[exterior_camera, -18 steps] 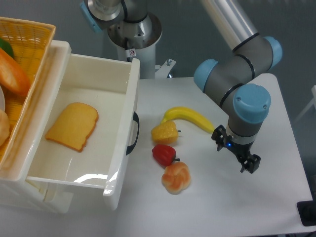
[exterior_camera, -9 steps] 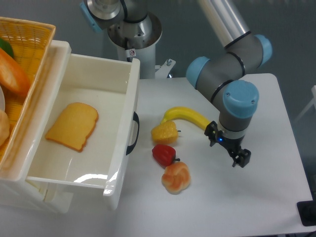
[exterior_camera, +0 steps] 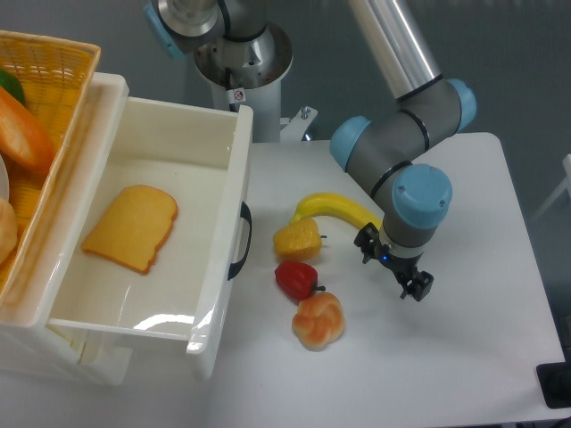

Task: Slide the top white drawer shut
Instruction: 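Move the gripper from beside the banana toward the open white drawer, then lower the gripper to the front face of the open drawer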

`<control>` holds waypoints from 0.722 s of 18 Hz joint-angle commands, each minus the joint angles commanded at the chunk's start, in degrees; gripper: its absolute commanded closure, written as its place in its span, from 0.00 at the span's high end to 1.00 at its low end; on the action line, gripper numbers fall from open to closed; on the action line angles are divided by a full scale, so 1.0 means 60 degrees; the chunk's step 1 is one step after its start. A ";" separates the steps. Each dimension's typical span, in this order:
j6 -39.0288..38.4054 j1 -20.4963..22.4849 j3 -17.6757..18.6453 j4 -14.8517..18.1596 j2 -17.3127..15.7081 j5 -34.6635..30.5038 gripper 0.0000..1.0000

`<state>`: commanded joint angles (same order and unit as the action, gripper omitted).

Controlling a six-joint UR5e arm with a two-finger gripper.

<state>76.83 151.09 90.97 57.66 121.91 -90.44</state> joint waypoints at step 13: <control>-0.3005 -0.0381 -0.0014 0.2809 -0.0922 0.2882 0.00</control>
<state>58.80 148.80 90.88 74.51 116.37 -73.15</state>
